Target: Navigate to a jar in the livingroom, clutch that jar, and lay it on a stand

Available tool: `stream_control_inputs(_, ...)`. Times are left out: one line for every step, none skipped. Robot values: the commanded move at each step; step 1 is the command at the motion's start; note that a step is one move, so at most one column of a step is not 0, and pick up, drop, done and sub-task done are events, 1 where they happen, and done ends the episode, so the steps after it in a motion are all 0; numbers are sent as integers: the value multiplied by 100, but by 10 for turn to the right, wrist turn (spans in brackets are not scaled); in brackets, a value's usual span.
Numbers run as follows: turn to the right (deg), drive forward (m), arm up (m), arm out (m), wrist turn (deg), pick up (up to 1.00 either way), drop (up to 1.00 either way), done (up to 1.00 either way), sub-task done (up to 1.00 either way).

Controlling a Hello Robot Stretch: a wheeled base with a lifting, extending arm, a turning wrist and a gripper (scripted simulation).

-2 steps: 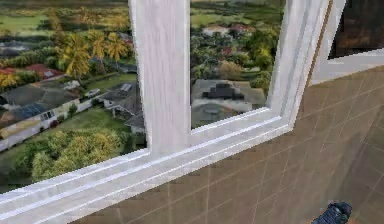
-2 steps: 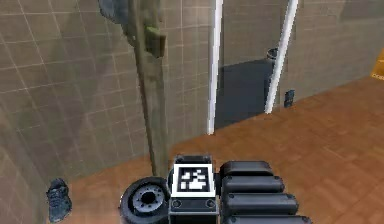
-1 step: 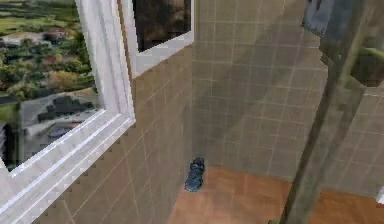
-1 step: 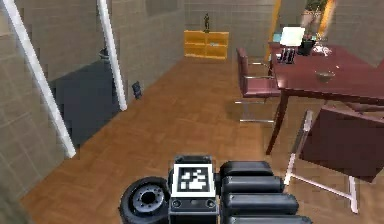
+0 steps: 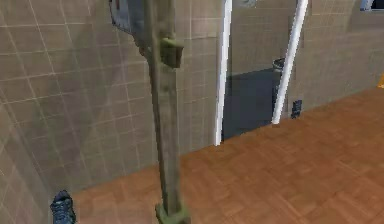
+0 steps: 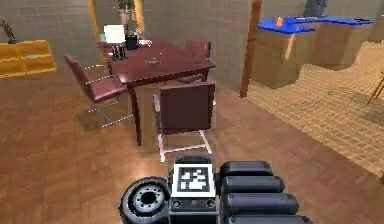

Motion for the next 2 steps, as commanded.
stream_control_inputs(450, 0, 0, 0, 0, 0, 0, 0, 0)
stream_control_inputs(180, 0, 0, 0, 0, 0, 0, 0, 0)
